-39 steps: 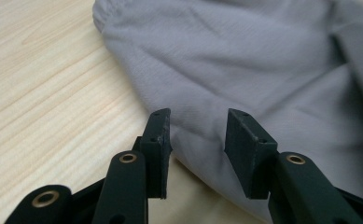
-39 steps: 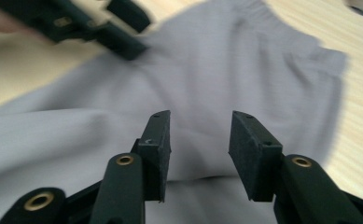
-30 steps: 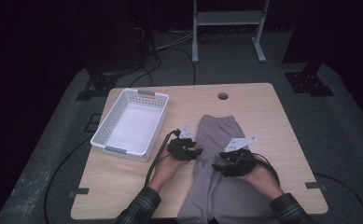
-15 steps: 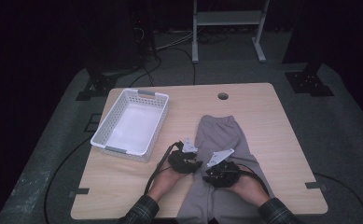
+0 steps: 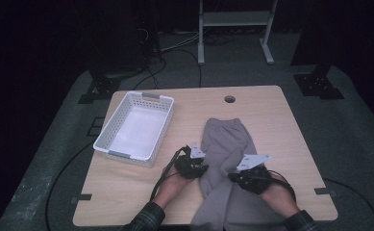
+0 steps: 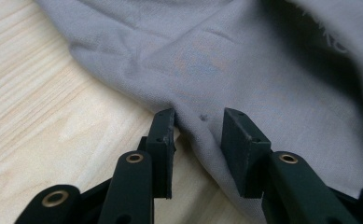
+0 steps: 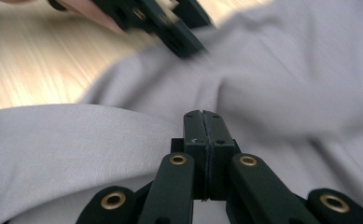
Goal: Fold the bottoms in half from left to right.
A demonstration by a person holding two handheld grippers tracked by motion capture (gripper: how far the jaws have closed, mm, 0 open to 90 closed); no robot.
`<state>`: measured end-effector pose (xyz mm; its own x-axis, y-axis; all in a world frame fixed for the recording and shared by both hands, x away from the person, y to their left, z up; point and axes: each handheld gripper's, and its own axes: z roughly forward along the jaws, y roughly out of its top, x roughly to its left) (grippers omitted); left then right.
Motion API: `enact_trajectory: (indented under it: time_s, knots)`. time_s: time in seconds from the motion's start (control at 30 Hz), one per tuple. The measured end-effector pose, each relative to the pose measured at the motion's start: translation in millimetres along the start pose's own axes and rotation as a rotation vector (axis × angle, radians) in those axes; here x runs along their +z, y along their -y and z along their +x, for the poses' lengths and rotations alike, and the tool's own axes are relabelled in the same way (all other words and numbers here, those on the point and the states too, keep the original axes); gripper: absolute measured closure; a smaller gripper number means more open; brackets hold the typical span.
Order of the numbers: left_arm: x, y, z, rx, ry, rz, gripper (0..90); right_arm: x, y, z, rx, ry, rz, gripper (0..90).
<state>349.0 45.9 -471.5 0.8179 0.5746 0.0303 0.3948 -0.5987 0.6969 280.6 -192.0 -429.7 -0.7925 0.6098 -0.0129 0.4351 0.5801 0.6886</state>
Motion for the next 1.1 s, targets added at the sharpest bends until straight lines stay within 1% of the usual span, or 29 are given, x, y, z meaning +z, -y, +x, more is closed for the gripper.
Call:
enact_trajectory:
  time_s: [0.07,0.13,0.23,0.27,0.3,0.33,0.37,0.43,0.5,0.53,0.57,0.63,0.67,0.7,0.77,0.8,0.87,0.9,0.93,1.0,1.07,1.1]
  knots:
    - [-0.1,0.0,0.4,-0.001,0.000,0.000,64.8,-7.3,11.4,-7.1,0.024,0.022,0.014,89.6]
    - [-0.1,-0.1,0.6,-0.004,-0.001,0.001,64.8,-10.2,23.4,-13.6,0.051,0.043,0.048,89.5]
    - [0.0,-0.1,0.6,-0.004,-0.002,0.001,64.8,-5.7,40.5,-21.3,0.077,0.057,0.119,89.6]
    - [0.0,-0.2,0.6,-0.008,0.000,0.001,64.7,-3.5,44.9,-22.4,0.081,0.055,0.138,89.6]
    - [0.2,-0.1,0.7,-0.007,-0.001,0.000,64.7,-2.1,47.6,-22.4,0.084,0.051,0.143,89.5]
    - [0.2,-0.1,0.7,-0.009,0.000,0.000,64.7,-2.6,47.5,-22.1,0.085,0.046,0.139,89.1]
    - [0.2,0.1,0.9,-0.011,0.000,-0.001,64.6,-4.0,45.8,-21.8,0.090,0.040,0.133,86.7]
    - [0.2,0.4,1.4,-0.018,0.001,-0.002,64.0,-7.8,41.7,-22.6,0.104,0.049,0.103,74.7]
    - [0.1,0.5,2.0,-0.019,0.002,0.000,63.2,-12.7,36.0,-24.8,0.129,0.044,0.052,57.8]
    - [0.3,0.6,2.2,-0.024,0.003,-0.003,62.9,-14.5,32.0,-25.3,0.159,0.041,0.031,53.5]
    - [0.3,0.6,2.4,-0.027,0.002,-0.003,62.3,-15.6,27.0,-25.2,0.177,0.042,0.009,49.5]
    - [0.5,0.8,2.5,-0.034,0.003,-0.005,61.7,-12.9,18.7,-24.8,0.177,0.076,-0.011,43.2]
    - [0.5,0.7,2.5,-0.032,0.002,-0.005,61.4,-10.1,15.0,-25.6,0.181,0.093,-0.014,42.4]
    - [0.7,0.7,2.4,-0.035,0.003,-0.007,61.3,-6.9,12.0,-27.9,0.190,0.106,-0.020,42.6]
    - [0.5,0.7,2.4,-0.033,0.002,-0.005,61.3,-0.5,6.9,-32.1,0.203,0.138,-0.016,46.8]
    - [0.6,0.7,2.5,-0.032,0.002,-0.006,61.3,5.0,4.0,-35.1,0.202,0.163,0.000,54.3]
    - [0.5,0.7,2.9,-0.030,0.004,-0.004,61.2,13.7,2.0,-40.6,0.194,0.189,0.034,72.1]
    - [0.6,0.8,3.0,-0.030,0.004,-0.005,61.1,16.5,2.2,-42.8,0.180,0.203,0.047,81.5]
    - [0.7,0.8,3.0,-0.032,0.005,-0.007,61.0,17.1,2.8,-44.0,0.175,0.216,0.054,86.8]
    - [0.7,0.8,3.2,-0.032,0.005,-0.007,60.8,11.8,4.0,-45.2,0.178,0.226,0.043,88.6]
    - [0.8,0.8,3.0,-0.035,0.006,-0.008,60.7,-0.6,6.9,-45.8,0.189,0.252,0.020,88.9]
    - [0.9,0.7,2.9,-0.035,0.006,-0.008,60.7,-5.4,9.7,-47.4,0.199,0.256,0.023,89.0]
